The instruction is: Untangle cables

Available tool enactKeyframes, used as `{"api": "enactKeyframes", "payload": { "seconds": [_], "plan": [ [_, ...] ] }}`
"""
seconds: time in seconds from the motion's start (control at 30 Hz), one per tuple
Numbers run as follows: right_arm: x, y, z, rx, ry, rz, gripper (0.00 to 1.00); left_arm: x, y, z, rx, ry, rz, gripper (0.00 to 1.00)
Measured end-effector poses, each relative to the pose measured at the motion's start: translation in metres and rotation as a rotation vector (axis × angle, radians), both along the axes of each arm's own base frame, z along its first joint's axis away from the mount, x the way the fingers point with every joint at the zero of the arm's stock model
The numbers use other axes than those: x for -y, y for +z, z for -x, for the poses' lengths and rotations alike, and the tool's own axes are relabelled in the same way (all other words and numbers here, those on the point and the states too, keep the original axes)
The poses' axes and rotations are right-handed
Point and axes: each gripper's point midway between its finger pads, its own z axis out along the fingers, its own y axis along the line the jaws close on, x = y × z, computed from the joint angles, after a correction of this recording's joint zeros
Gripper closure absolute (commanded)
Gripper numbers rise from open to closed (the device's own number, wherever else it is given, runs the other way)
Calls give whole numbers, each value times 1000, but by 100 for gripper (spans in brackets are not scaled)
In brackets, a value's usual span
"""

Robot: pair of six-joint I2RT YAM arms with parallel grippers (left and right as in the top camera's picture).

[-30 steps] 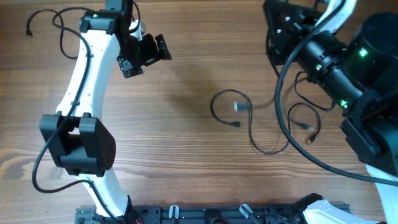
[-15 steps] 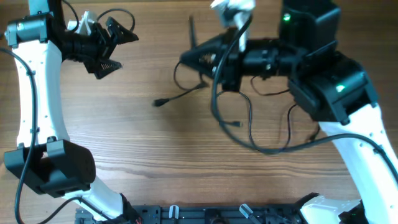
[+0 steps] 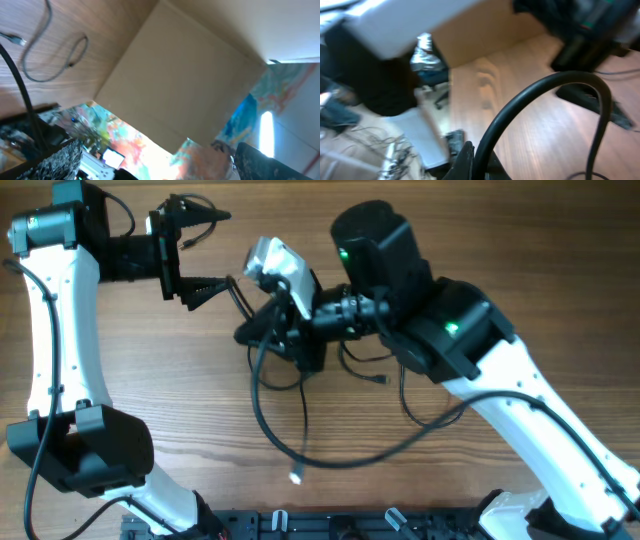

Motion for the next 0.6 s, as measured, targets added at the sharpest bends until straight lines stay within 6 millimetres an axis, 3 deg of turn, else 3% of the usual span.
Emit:
{"api": "enactKeyframes", "payload": {
  "seconds": [0.2, 0.3, 0.37, 0.6],
  "plan": [
    [-6, -31, -40, 37, -144, 94, 95, 4, 20, 3, -1, -11, 121, 3],
    [-5, -33, -56, 82, -210, 110, 96, 6, 25, 7, -38, -10, 161, 3],
    [-6, -28, -66, 120, -247, 97, 95, 7, 27, 11, -76, -8, 180, 9],
    [-13, -18, -59, 108, -201, 42, 95, 7, 34, 13, -97, -7, 228, 14]
  ]
}}
